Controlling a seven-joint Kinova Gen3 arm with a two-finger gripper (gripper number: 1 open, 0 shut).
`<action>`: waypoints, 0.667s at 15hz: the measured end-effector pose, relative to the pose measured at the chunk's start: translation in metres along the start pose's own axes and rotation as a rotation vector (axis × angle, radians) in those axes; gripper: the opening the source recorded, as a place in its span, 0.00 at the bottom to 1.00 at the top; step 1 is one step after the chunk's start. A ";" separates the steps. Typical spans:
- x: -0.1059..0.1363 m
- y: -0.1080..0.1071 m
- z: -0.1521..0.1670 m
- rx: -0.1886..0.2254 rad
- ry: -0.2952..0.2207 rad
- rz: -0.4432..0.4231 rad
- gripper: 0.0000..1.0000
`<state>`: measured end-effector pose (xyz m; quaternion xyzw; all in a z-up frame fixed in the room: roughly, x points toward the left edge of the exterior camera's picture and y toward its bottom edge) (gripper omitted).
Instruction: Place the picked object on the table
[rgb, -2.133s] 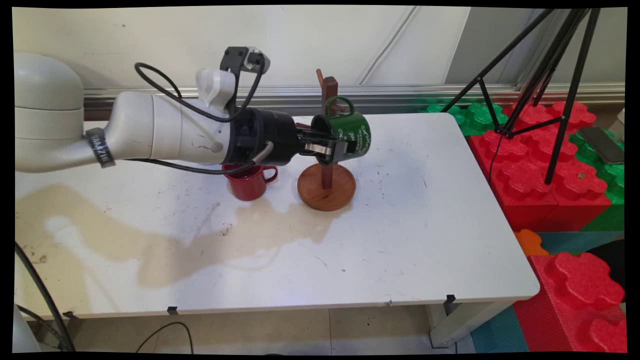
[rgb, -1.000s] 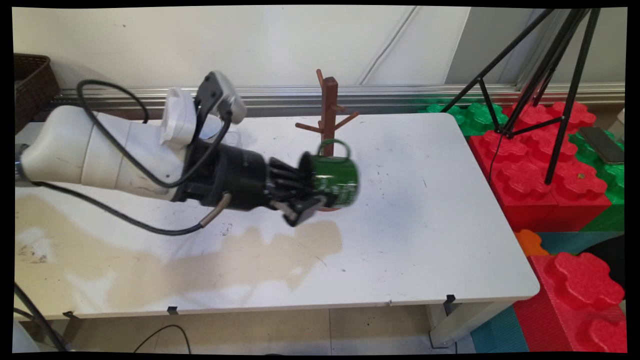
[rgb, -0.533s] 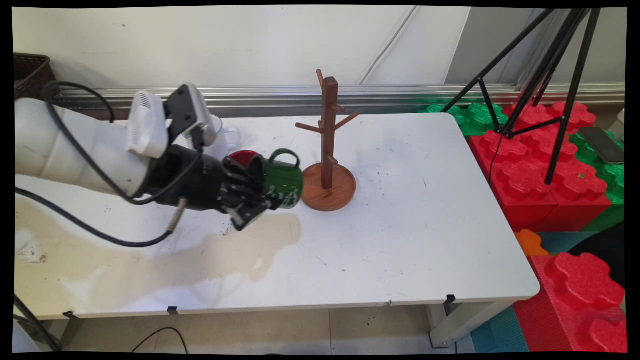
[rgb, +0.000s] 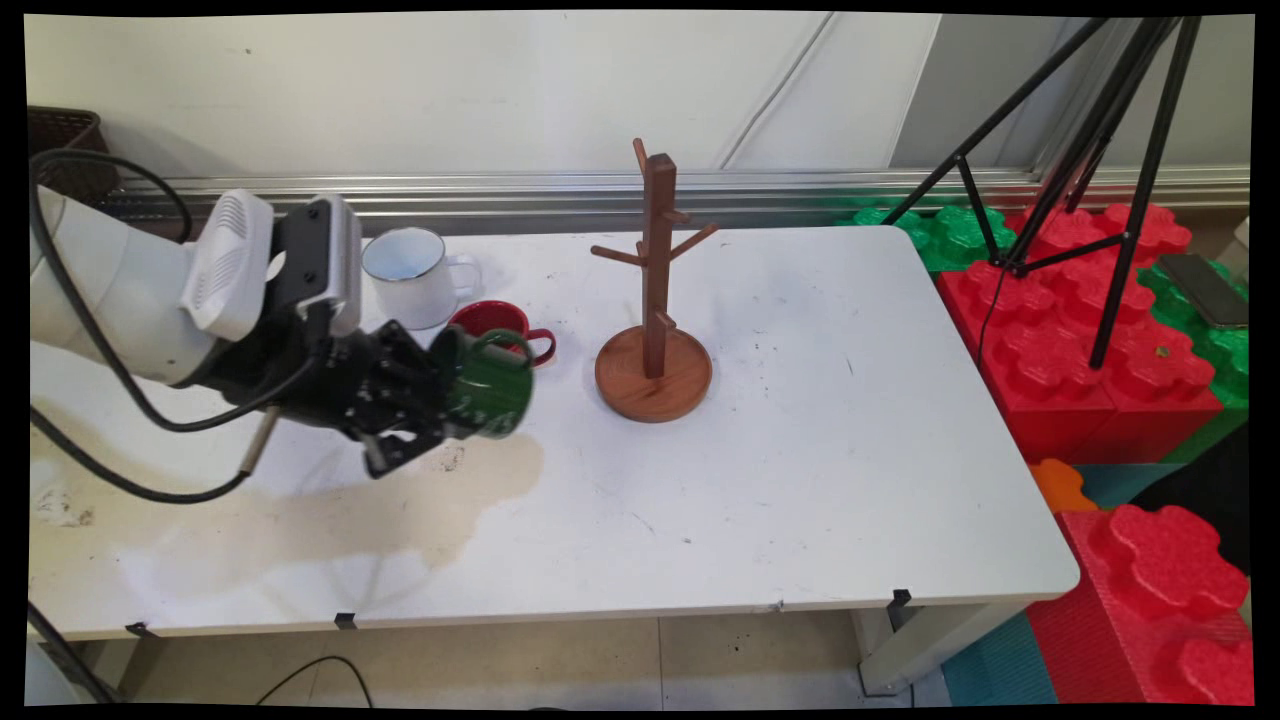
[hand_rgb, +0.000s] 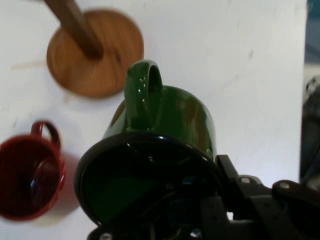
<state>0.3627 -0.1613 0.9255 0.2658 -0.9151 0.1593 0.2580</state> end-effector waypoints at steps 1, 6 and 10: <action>-0.004 -0.004 -0.001 0.008 -0.032 0.016 0.00; -0.026 -0.021 0.005 0.034 -0.187 0.063 0.00; -0.040 -0.037 0.014 0.063 -0.286 0.097 0.00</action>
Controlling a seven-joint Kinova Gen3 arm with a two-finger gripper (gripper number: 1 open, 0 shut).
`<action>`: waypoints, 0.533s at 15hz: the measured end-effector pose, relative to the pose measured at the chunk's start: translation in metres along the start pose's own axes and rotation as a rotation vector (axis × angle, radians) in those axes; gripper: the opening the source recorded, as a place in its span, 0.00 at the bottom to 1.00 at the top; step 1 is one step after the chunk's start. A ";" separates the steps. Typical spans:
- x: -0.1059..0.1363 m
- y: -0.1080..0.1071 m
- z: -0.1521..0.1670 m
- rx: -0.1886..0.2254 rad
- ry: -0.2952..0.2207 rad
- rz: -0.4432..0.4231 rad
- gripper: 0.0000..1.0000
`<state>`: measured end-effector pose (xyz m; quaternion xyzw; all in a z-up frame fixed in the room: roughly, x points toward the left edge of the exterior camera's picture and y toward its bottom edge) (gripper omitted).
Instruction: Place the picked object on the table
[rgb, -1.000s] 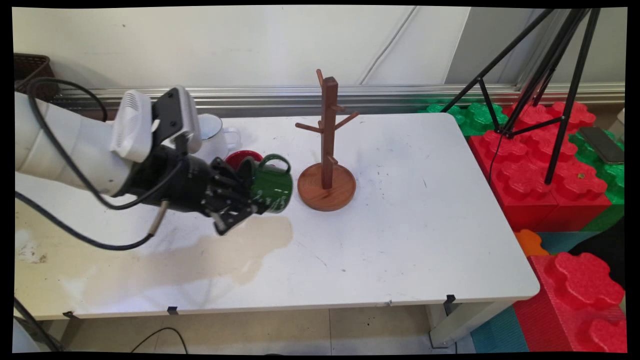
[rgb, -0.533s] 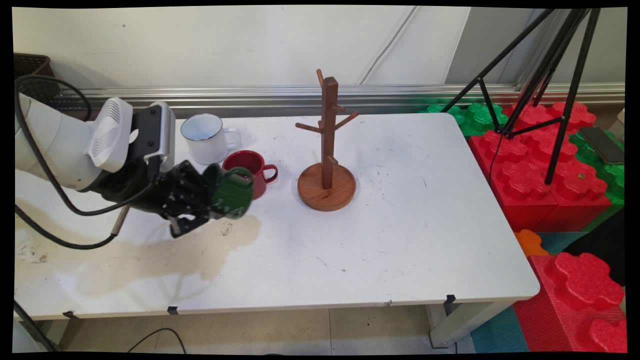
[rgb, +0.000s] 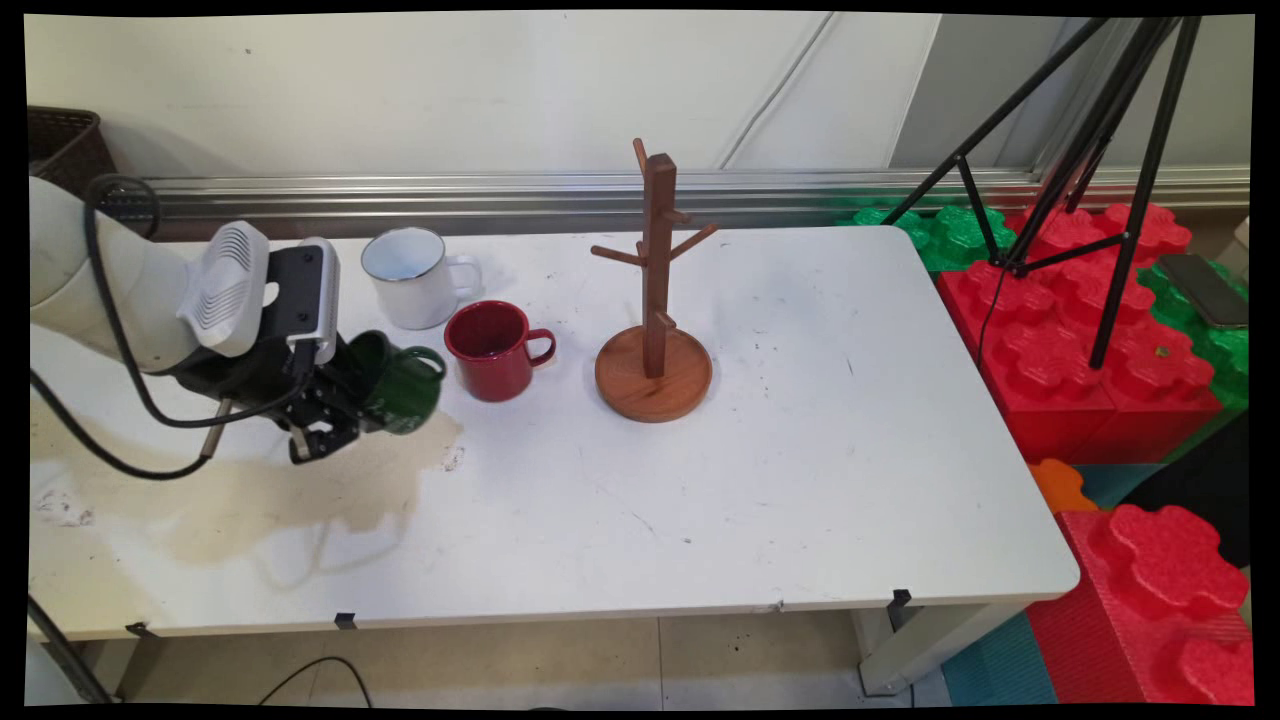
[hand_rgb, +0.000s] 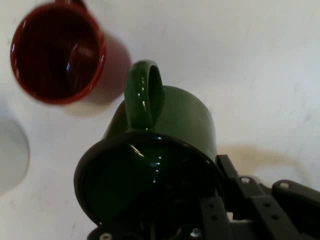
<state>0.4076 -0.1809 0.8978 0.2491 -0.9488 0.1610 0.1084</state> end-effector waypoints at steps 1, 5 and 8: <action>-0.003 -0.005 0.005 0.010 -0.030 0.012 0.00; -0.008 -0.022 0.023 0.031 -0.114 0.058 0.00; -0.008 -0.029 0.036 0.032 -0.155 0.086 0.00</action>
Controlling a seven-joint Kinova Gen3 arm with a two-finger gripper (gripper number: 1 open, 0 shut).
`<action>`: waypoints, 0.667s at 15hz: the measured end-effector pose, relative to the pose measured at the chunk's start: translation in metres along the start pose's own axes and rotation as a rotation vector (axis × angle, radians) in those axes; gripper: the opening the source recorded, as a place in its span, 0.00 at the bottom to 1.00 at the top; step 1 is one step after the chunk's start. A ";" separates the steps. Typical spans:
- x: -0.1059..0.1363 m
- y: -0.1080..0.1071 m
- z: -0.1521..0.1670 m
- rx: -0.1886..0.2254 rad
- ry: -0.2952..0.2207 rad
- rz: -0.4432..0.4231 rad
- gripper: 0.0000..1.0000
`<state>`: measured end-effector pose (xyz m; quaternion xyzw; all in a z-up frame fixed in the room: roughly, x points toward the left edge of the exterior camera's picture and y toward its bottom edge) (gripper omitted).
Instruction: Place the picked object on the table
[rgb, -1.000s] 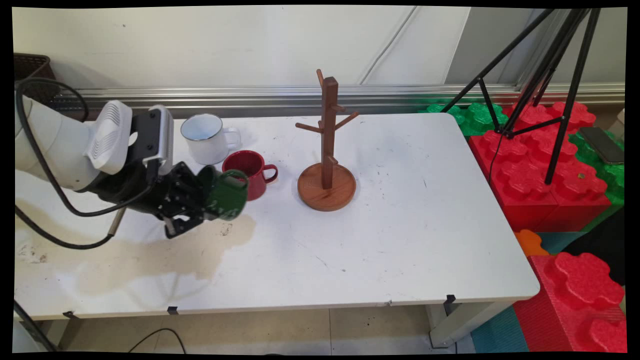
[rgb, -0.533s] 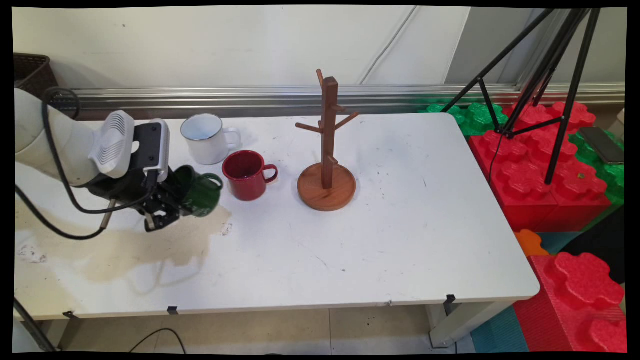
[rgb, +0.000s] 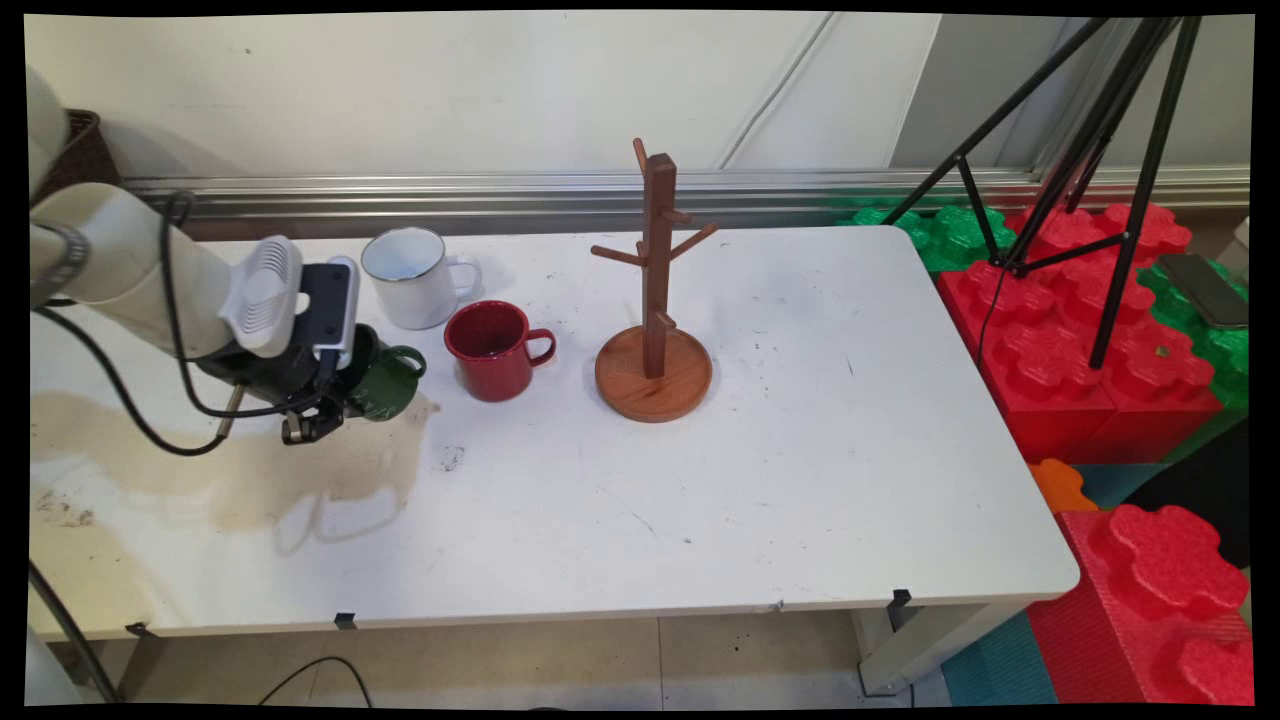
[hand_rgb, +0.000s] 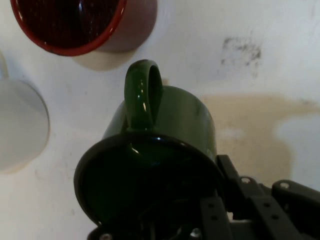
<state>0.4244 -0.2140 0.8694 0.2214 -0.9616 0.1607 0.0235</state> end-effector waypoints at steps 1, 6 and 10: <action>0.001 -0.003 0.006 -0.001 -0.016 0.015 0.00; 0.004 -0.013 0.030 -0.012 -0.082 0.089 0.00; 0.006 -0.019 0.047 -0.026 -0.111 0.158 0.00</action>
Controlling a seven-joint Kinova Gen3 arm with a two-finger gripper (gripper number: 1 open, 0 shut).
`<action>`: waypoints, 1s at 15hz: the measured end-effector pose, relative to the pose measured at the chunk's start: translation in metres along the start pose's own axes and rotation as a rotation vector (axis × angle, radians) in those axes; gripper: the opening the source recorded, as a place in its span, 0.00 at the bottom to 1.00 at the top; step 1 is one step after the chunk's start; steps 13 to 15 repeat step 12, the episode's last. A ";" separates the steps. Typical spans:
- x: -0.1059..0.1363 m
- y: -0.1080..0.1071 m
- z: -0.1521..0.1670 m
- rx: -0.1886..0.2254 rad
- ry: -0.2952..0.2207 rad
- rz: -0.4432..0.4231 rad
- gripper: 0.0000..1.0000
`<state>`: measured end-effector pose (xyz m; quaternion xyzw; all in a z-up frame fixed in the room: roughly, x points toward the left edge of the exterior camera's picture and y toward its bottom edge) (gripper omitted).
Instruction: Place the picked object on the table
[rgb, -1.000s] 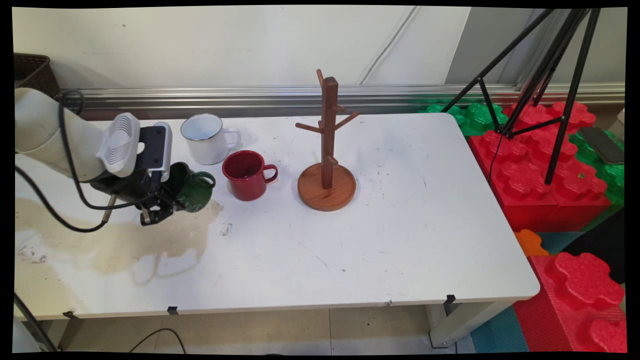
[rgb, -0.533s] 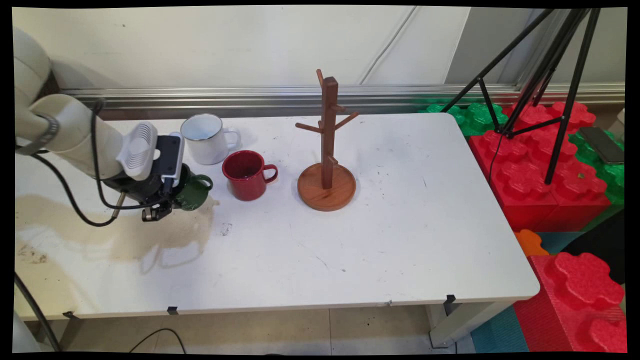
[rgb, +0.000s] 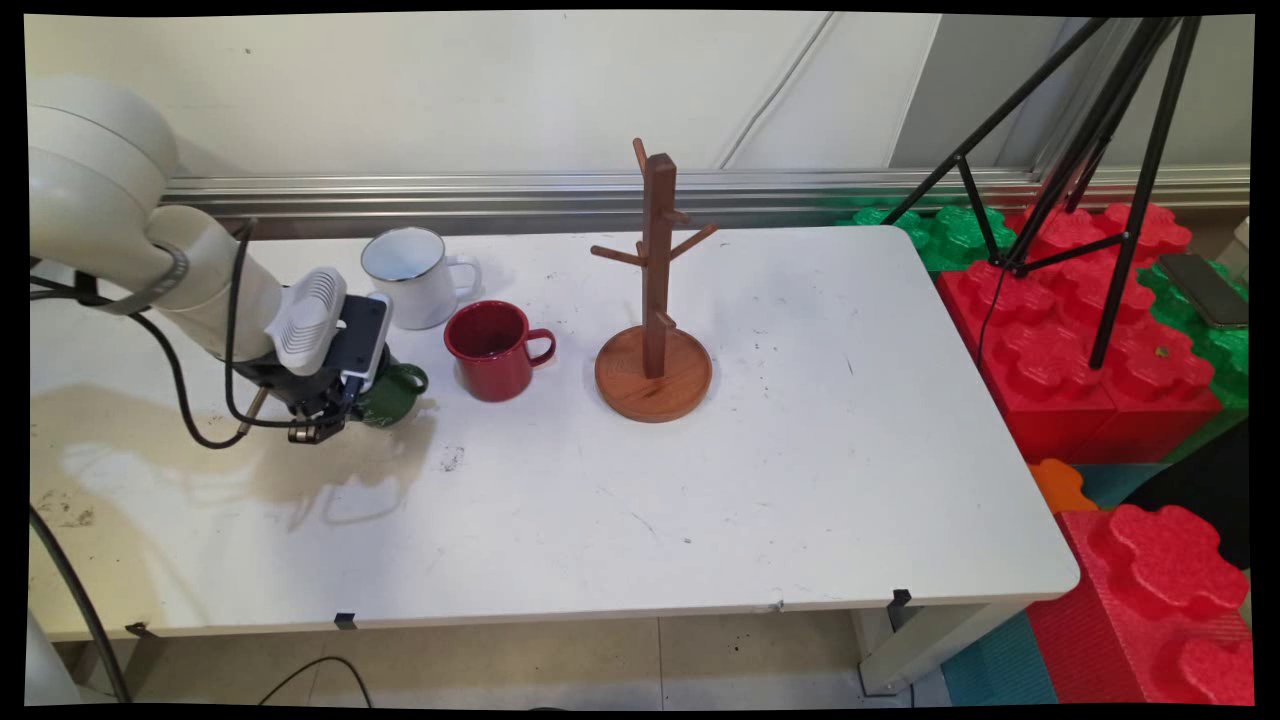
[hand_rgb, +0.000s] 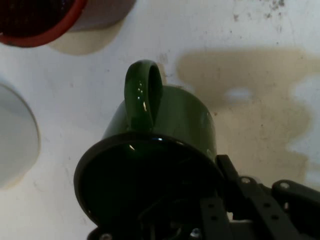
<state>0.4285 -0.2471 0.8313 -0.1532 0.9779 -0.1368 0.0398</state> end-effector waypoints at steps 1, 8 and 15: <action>0.000 -0.001 0.003 -0.002 -0.006 0.016 0.00; 0.001 -0.009 0.019 -0.011 -0.033 0.119 1.00; -0.001 -0.013 0.020 -0.010 -0.026 0.127 1.00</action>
